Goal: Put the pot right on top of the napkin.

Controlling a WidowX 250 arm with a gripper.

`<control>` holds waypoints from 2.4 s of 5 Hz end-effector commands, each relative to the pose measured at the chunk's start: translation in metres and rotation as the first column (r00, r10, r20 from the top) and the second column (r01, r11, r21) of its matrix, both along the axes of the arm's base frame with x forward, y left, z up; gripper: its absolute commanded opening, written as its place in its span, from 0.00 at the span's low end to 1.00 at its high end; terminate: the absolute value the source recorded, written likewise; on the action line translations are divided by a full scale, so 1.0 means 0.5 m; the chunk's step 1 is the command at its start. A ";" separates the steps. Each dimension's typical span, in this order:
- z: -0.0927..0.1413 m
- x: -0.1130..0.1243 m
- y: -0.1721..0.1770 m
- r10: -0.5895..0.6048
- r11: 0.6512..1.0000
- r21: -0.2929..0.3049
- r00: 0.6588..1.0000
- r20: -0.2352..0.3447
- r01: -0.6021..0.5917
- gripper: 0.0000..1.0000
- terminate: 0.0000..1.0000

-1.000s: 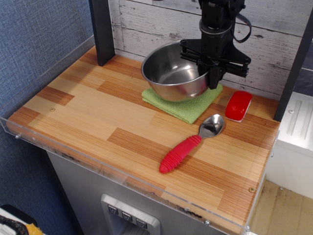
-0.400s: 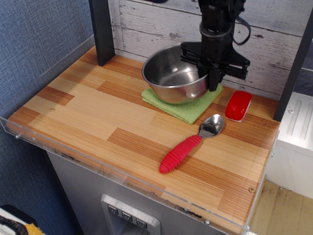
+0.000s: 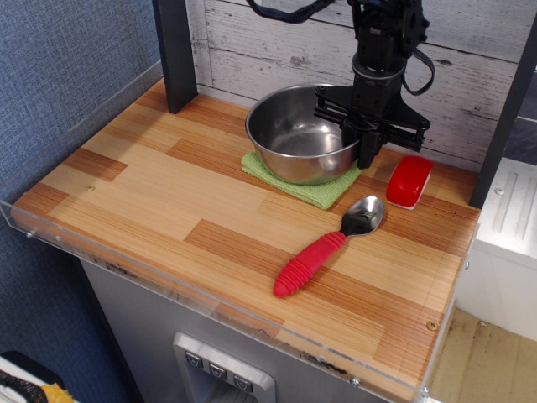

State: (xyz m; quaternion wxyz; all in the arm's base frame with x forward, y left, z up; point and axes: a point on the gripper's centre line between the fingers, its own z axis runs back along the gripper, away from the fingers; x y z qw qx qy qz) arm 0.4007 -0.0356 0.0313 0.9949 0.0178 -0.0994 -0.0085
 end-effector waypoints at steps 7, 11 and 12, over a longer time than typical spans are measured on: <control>0.081 -0.196 0.041 0.069 0.993 -0.101 0.988 0.141 -0.055 1.00 0.00; 0.088 -0.208 0.027 0.027 0.999 -0.042 0.994 0.104 -0.023 1.00 0.00; 0.088 -0.208 0.027 0.027 0.999 -0.042 0.994 0.104 -0.023 1.00 0.00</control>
